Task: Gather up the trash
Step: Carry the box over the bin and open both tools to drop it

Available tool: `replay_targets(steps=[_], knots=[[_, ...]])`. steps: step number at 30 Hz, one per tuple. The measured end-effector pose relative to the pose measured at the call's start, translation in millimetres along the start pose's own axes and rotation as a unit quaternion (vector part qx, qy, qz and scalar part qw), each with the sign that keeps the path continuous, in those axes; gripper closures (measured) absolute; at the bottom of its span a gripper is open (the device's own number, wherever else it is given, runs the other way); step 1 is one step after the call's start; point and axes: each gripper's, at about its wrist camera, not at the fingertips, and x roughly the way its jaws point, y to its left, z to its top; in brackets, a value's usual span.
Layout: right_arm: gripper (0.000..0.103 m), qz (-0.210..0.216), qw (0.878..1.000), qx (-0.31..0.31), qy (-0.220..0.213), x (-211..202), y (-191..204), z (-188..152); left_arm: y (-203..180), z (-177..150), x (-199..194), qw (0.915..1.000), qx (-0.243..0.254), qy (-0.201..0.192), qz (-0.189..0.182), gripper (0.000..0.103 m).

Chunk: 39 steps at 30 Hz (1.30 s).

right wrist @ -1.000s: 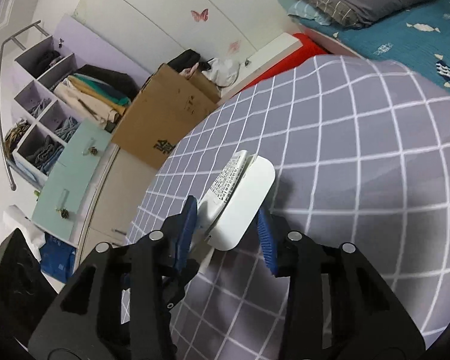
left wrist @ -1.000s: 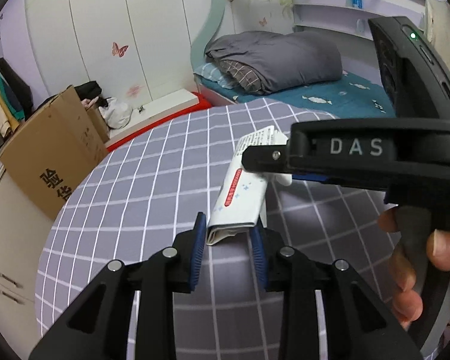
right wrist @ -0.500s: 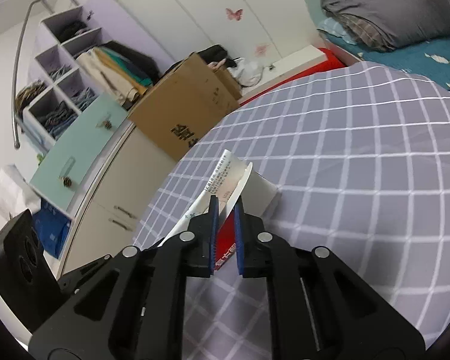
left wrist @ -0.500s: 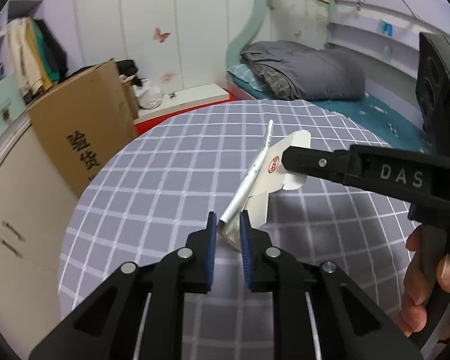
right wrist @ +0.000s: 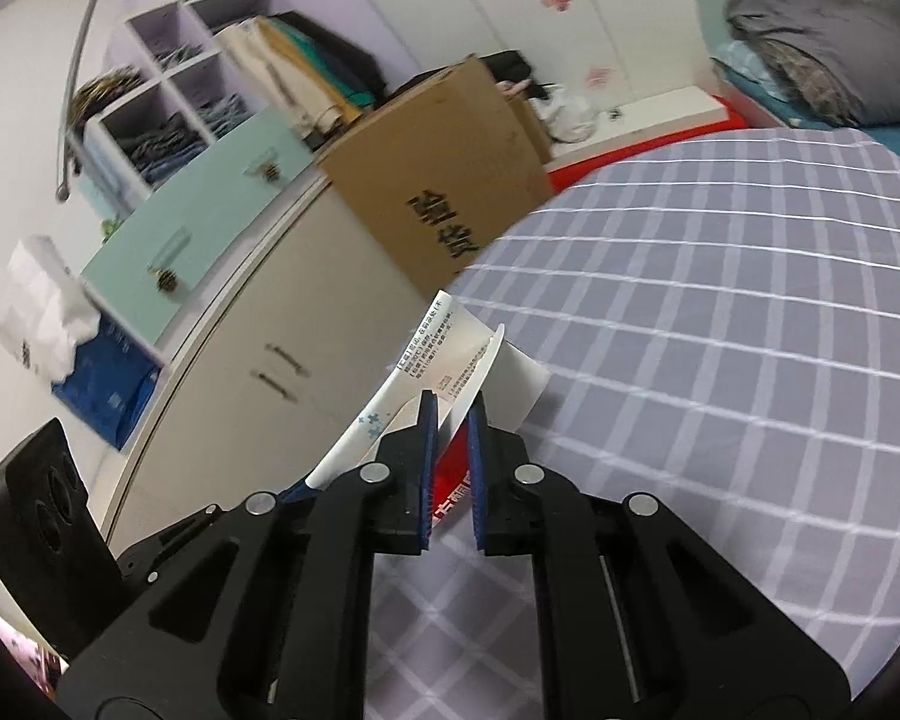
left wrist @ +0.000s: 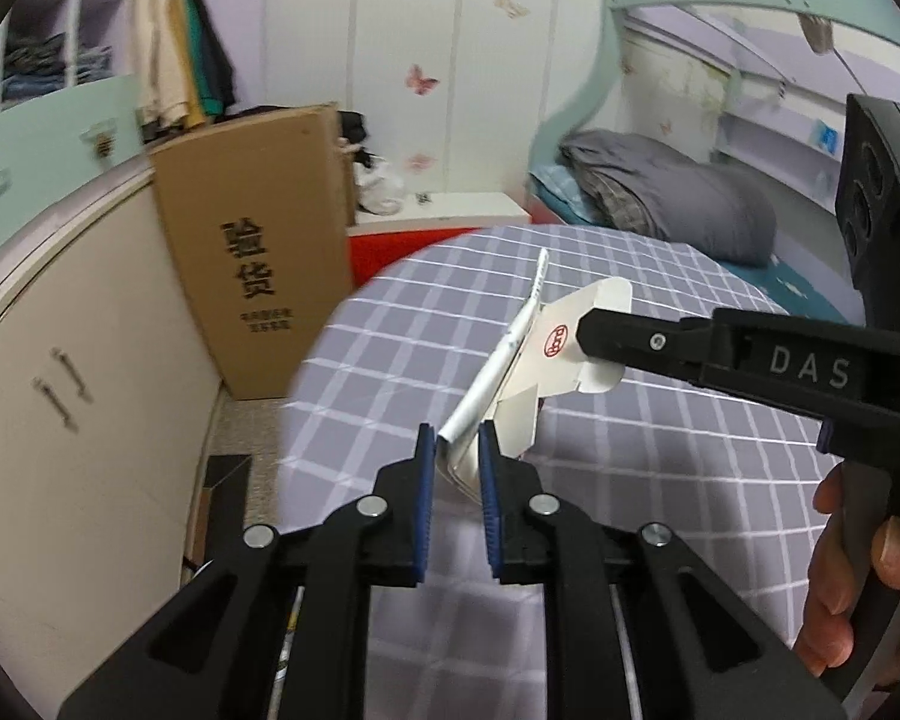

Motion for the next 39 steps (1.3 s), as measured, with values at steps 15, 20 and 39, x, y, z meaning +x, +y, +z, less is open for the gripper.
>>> replay_targets(steps=[15,20,39], knots=[[0.093,0.073,0.988,-0.097,0.097,121,162,-63,180,-76,-52,0.9886,-0.119,0.007,0.092,0.089],[0.093,0.078,0.981,-0.117,0.133,169,192,-85,224,-102,-42,0.9817,-0.144,0.03,0.121,0.089],[0.052,0.055,0.965,-0.121,0.227,306,206,-132,312,-153,40,0.9586,-0.206,0.116,0.159,0.046]])
